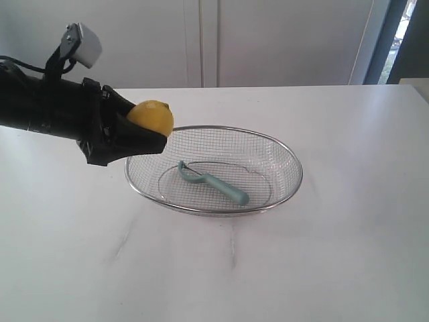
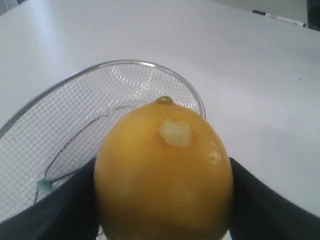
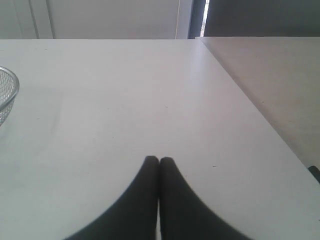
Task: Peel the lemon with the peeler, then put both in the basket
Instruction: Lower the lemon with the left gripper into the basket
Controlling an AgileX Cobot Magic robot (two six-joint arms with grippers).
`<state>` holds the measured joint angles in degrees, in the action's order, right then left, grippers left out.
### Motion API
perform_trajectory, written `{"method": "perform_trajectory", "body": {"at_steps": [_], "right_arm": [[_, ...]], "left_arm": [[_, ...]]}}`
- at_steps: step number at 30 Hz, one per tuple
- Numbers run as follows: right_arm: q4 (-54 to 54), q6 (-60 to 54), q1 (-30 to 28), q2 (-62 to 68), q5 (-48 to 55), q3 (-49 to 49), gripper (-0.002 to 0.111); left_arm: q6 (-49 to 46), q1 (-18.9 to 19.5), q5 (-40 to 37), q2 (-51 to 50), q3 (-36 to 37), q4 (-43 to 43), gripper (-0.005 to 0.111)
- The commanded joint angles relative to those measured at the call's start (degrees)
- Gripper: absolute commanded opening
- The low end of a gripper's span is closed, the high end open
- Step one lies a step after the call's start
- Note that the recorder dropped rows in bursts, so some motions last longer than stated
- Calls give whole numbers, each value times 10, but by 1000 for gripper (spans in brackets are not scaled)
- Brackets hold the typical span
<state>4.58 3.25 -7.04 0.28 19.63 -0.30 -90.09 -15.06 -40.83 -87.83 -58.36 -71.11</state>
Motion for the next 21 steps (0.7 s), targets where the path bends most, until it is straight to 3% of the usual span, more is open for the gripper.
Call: {"method": "perform_trajectory", "body": {"at_steps": [1,6,21], "right_arm": [[1,-4,-5,-3,0,3,0],[1,-4,-5,-3,0,3,0],[1,-4,-5,-3,0,3,0]], "left_arm": [[140,-35,23,4,-30,108,0],[337,-98,59,4,-72,301,0],[760,-210,31,4,-161,751,0]]}}
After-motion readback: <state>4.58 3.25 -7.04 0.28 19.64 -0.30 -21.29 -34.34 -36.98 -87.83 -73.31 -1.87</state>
